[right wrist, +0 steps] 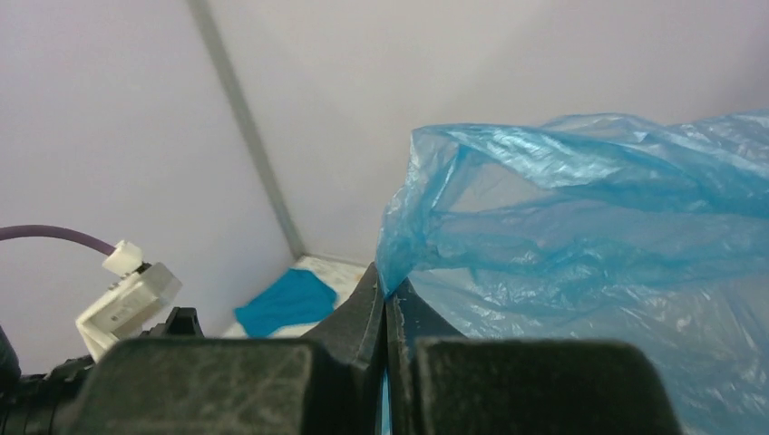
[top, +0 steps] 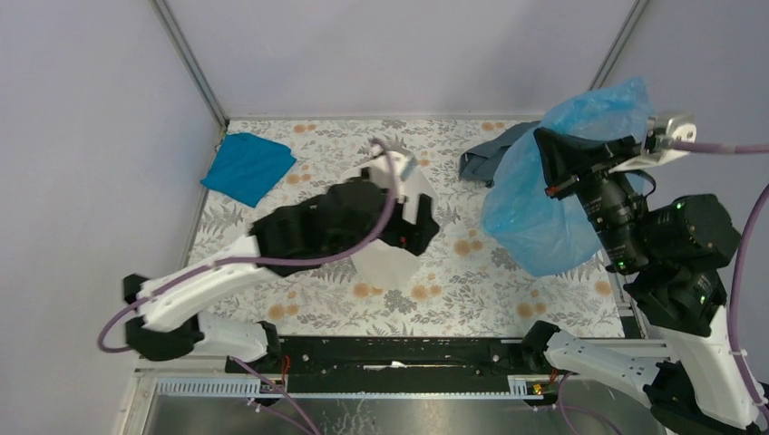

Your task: Put the trash bags into the trash bin

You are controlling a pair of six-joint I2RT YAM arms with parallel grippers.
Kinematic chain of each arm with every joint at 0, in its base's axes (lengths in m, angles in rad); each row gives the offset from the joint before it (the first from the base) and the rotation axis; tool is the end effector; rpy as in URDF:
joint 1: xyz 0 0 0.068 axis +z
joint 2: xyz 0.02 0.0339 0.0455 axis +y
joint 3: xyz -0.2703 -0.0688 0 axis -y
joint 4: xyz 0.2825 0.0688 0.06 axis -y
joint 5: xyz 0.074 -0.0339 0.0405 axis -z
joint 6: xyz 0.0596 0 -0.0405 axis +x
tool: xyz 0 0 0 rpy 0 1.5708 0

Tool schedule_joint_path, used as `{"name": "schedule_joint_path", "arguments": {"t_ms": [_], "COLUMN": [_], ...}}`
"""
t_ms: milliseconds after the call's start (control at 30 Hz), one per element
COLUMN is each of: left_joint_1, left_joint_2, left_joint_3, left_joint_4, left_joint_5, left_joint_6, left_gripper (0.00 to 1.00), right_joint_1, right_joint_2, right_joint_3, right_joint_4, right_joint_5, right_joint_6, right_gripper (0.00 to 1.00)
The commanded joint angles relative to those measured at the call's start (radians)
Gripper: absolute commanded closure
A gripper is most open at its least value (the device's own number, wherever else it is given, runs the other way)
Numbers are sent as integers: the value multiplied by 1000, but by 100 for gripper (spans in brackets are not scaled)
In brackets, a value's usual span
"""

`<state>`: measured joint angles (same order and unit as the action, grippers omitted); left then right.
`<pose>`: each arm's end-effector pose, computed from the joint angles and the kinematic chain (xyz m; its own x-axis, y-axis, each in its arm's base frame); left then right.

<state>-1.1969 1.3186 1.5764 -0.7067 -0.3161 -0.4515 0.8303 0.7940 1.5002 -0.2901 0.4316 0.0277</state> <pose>0.1371 -0.2987 0.4486 -0.4840 0.0983 -0.8695 0.6349 0.7232 -0.2717 0.1019 0.0745 0.5870 0.2612 0.3230 -0.9096 -0.4197 0.8866 0.1944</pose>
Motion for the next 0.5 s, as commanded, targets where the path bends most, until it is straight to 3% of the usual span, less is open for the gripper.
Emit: {"name": "schedule_joint_path", "arguments": {"t_ms": [0,200,467], "left_joint_1": [-4,-4,-4], "left_joint_2": [-223,-478,-689], "left_joint_3": [-90,-255,-332], "left_joint_4": [105,147,131], "left_joint_5": [-103,-173,-198], "left_joint_6": [6,-40,-83], "left_gripper": [1,1,1], "right_joint_1": [4,4,4], "right_joint_2": [160,363,517], "right_joint_3": [178,344,405], "right_joint_4": [47,168,461], "right_joint_5": [-327,-704,-881], "right_joint_6": [71,286,613], "right_gripper": [100,100,100]}}
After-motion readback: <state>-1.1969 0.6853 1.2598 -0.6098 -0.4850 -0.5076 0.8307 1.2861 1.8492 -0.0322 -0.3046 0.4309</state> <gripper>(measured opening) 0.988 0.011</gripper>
